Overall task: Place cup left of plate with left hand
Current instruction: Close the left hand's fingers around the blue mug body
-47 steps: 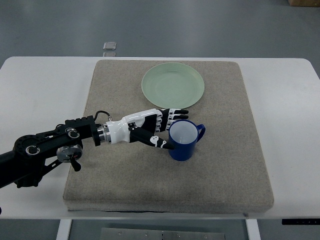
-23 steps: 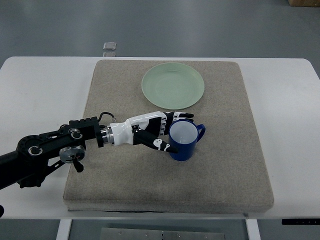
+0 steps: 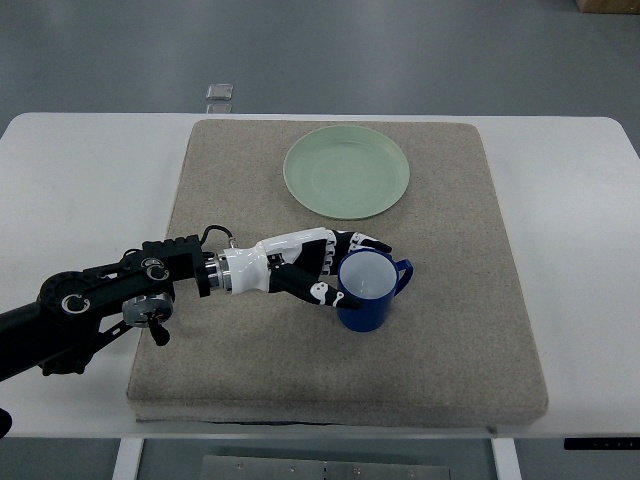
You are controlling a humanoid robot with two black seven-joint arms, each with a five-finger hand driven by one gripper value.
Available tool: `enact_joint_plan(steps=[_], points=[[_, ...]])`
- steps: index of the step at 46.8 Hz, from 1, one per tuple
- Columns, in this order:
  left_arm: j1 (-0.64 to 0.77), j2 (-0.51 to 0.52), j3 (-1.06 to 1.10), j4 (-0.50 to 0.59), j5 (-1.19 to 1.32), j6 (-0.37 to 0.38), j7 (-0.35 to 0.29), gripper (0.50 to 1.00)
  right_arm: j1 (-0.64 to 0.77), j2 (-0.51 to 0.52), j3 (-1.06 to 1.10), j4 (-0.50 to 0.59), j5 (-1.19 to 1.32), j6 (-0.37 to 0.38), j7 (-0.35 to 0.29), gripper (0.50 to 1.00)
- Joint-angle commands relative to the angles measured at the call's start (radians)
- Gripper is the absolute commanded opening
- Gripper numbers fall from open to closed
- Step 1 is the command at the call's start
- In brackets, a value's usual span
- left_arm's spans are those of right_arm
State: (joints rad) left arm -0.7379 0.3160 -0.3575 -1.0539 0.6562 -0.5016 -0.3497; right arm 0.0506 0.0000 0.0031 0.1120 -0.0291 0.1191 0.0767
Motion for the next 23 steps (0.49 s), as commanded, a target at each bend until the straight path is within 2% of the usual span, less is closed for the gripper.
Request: enact_joint_plan(steps=[1,6,11,13,16,23], points=[[0.000,0.000,-0.001,0.000,0.000,0.000,0.000,0.861,0.000,0.000,0.000,0.000,0.000,0.001,0.000,0.934],[-0.001,0.000,-0.001,0.000,0.000,0.000,0.000,0.827,0.000,0.000,0.000,0.000,0.000,-0.001,0.000,0.934],[0.000,-0.002,-0.001,0.000,0.000,0.002,0.000,0.814,0.000,0.000,-0.002,0.000,0.000,-0.001,0.000,0.934],[-0.001,-0.002,-0.001,0.000,0.000,0.003,0.000,0.774,0.000,0.000,0.000,0.000,0.000,-0.001,0.000,0.934],[-0.001,-0.002,-0.003,0.000,-0.001,0.005,0.000,0.750,0.000,0.000,0.000,0.000,0.000,-0.001,0.000,0.934],[-0.003,-0.002,-0.014,0.000,-0.004,0.012,0.000,0.748,0.000,0.000,0.000,0.000,0.002,0.001,0.000,0.934]])
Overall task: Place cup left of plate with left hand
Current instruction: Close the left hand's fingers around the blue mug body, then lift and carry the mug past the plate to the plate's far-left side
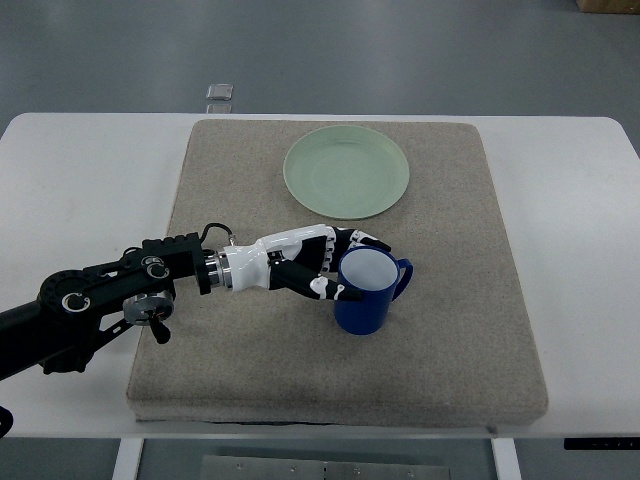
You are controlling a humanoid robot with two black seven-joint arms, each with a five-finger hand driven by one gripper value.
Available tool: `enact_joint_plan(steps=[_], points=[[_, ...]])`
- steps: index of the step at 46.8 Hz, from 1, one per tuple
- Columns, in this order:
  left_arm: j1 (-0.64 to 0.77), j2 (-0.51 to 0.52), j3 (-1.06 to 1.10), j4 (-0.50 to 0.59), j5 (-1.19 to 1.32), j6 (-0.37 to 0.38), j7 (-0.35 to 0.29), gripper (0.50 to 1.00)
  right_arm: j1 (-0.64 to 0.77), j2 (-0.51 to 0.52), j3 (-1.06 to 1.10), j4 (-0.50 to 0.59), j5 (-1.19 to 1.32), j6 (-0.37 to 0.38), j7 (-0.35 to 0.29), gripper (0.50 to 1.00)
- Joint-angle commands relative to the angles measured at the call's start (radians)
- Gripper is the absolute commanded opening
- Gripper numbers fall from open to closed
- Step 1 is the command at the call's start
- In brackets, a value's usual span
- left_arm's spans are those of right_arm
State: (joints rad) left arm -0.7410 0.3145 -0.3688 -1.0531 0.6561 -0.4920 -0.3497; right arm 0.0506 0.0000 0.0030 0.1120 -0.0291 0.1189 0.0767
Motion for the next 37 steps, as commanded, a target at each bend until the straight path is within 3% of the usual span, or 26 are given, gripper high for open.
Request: enact_joint_plan(steps=[1,17,37], points=[[0.000,0.000,-0.002,-0.001,-0.004,0.003,0.000,0.746,0.000,0.000,0.000,0.000,0.000,0.001,0.000,0.934],[-0.003,0.000,-0.007,0.001,-0.006,0.015,-0.002,0.630,0.000,0.000,0.000,0.000,0.000,0.001,0.000,0.934],[-0.024,0.015,-0.133,0.015,-0.006,0.216,-0.002,0.630,0.000,0.000,0.000,0.000,0.000,0.001,0.000,0.934]])
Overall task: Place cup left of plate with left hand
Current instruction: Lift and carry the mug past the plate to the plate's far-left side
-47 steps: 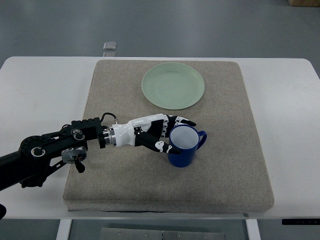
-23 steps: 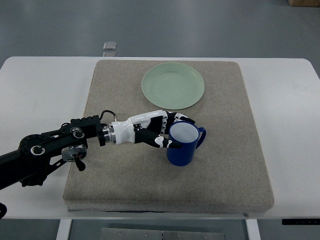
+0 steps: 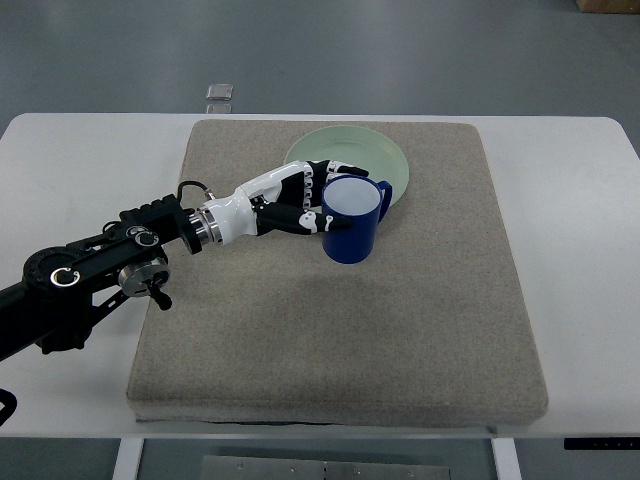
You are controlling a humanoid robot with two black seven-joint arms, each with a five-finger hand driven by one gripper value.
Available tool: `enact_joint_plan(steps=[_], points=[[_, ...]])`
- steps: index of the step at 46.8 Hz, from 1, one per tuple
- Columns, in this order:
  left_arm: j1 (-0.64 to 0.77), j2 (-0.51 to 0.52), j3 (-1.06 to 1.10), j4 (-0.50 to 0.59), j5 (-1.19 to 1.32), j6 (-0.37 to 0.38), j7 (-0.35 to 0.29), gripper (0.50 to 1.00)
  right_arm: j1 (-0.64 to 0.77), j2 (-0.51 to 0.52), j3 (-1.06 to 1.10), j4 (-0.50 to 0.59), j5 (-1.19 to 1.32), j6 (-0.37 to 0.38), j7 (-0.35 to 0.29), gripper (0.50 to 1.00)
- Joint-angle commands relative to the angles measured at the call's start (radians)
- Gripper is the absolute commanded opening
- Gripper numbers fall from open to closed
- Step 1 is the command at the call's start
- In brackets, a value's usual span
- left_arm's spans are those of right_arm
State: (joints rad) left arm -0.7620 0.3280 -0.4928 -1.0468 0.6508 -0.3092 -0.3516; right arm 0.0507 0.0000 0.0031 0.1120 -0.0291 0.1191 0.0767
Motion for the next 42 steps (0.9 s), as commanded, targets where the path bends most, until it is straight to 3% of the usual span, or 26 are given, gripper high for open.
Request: enact_joint_plan(steps=[1,21,33,42], points=[[-0.003,0.002,-0.015,0.010,0.000,0.045,0.000,0.630,0.000,0.000,0.000,0.000,0.000,0.001,0.000,0.934],[0.001,0.039,-0.128,0.117,-0.002,0.214,-0.004,0.630,0.000,0.000,0.000,0.000,0.000,0.001,0.000,0.934],[0.001,0.042,-0.155,0.186,-0.003,0.225,-0.007,0.641,0.000,0.000,0.000,0.000,0.000,-0.001,0.000,0.934],[0.007,0.045,-0.155,0.215,-0.005,0.216,-0.059,0.651,0.000,0.000,0.000,0.000,0.000,0.001,0.000,0.934]])
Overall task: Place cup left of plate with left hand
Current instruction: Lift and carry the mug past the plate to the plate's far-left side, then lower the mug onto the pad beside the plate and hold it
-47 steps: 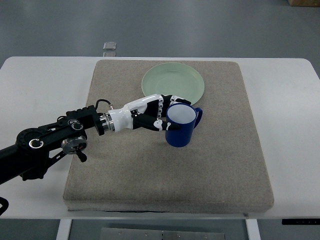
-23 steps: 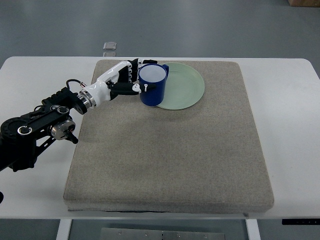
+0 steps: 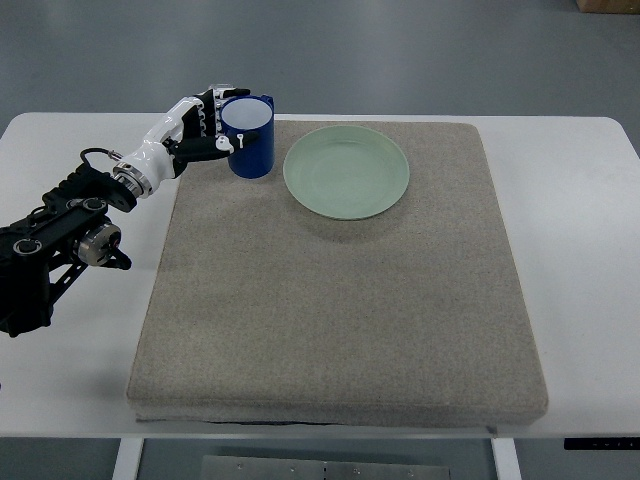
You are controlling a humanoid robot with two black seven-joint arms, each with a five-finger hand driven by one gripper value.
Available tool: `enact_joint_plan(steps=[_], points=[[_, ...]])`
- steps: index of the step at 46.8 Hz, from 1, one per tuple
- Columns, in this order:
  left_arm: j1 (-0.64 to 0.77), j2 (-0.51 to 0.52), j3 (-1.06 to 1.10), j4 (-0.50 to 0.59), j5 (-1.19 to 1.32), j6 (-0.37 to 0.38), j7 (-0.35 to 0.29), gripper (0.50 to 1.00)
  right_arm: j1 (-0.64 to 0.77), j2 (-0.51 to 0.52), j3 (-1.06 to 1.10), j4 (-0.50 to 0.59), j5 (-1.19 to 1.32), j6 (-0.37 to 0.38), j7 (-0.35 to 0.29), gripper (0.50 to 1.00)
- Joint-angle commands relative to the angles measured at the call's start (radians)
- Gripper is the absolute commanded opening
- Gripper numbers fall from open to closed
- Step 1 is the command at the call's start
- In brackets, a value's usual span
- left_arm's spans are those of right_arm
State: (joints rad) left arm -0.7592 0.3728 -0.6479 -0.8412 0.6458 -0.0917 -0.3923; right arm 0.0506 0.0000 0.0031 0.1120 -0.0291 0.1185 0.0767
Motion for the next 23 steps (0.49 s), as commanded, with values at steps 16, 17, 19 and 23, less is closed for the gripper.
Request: enact_joint_plan(steps=[16,17,19,23], points=[[0.009,-0.008,0.010,0.120,-0.006,-0.013,-0.069,0.653,0.000,0.000,0.000,0.000,0.000,0.001,0.000,0.934],[0.009,-0.009,0.010,0.125,-0.006,-0.013,-0.069,0.656,0.000,0.000,0.000,0.000,0.000,0.001,0.000,0.934],[0.009,-0.012,0.010,0.132,-0.006,-0.013,-0.069,0.656,0.000,0.000,0.000,0.000,0.000,0.000,0.000,0.934],[0.009,-0.018,0.013,0.137,-0.005,-0.010,-0.068,0.658,0.000,0.000,0.000,0.000,0.000,0.000,0.000,0.934]])
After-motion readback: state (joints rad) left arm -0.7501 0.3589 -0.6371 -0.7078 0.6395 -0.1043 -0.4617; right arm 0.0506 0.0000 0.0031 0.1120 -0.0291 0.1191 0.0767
